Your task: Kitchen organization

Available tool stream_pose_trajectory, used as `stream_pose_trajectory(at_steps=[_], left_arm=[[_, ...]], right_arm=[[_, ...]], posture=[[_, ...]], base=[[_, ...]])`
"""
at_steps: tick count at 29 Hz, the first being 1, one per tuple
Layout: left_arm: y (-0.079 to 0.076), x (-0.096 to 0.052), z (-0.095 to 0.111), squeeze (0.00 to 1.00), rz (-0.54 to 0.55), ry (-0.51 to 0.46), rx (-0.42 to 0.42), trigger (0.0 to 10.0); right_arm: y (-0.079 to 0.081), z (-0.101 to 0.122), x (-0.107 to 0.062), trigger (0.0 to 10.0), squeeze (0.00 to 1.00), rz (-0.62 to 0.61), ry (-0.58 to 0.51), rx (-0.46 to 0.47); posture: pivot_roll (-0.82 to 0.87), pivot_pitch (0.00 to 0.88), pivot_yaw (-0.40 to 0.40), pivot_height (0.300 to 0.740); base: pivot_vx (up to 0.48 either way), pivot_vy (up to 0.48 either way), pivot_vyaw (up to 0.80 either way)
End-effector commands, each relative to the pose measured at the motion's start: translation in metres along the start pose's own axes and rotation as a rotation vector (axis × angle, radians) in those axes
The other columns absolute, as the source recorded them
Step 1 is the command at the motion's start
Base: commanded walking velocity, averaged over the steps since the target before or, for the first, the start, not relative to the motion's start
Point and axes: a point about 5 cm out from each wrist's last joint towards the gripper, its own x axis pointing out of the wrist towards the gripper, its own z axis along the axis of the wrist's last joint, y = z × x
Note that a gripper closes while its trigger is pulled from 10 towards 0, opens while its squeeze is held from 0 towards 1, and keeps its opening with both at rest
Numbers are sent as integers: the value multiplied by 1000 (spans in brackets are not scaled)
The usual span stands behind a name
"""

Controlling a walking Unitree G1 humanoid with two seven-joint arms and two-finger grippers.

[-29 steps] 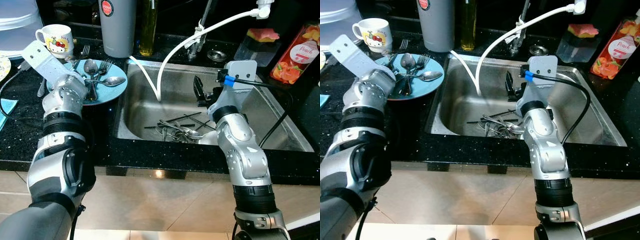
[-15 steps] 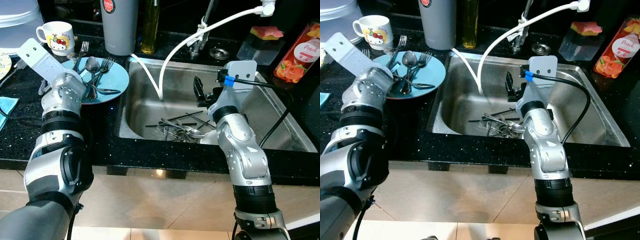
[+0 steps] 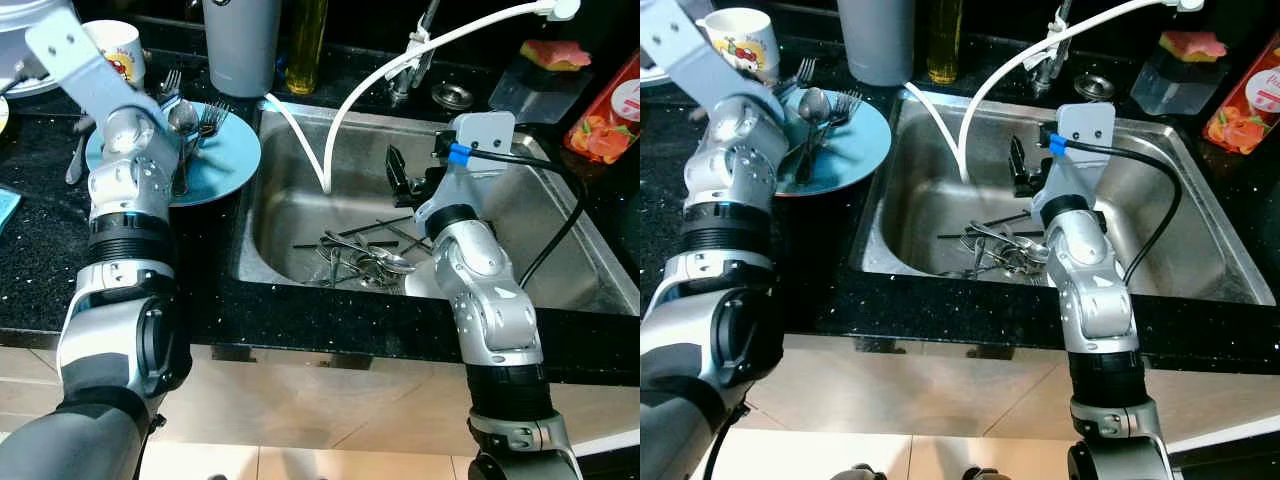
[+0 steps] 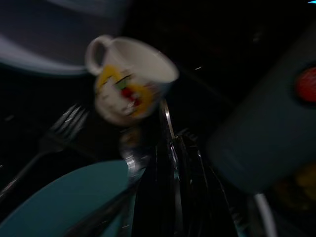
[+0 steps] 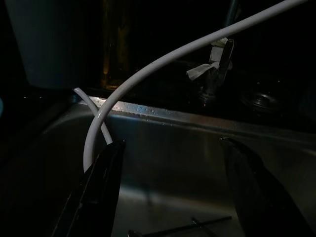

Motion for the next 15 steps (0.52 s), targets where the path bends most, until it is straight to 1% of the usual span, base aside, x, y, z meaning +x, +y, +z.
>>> stream_pose_trajectory(at_steps=[1,6,7,9,11,13,14,15], left_arm=[[-6,-3,-4,0,-31,-3,2,10000],[-22,-12,-1,0,-168,-17,-42,10000],[-22,-12,-1,0,-168,-17,-42,10000],[-29,-15,1,0,-214,-29,-59,10000],[-29,-15,1,0,-214,-29,-59,10000],[-34,-18,4,0,-257,-33,-79,10000],[-34,-18,4,0,-257,-33,-79,10000],[-38,-21,5,0,-299,-31,-91,10000]], right_arm=[[-7,2,1,10000,0,-21,-7,-8],[-8,3,2,10000,0,-19,-12,-12],[-8,3,2,10000,0,-19,-12,-12],[-8,3,2,10000,0,-19,-14,-13],[-8,3,2,10000,0,-19,-14,-13],[-8,3,2,10000,0,-19,-15,-13],[-8,3,2,10000,0,-19,-15,-13],[-8,3,2,10000,0,-19,-15,-13]], posture=[[171,89,-116,740],[169,77,-117,740],[169,77,-117,740],[169,75,-117,740],[169,75,-117,740],[169,75,-117,740],[169,75,-117,740],[171,72,-114,740]], base=[[0,0,0],[0,0,0],[0,0,0],[0,0,0],[0,0,0],[0,0,0],[0,0,0],[0,0,0]])
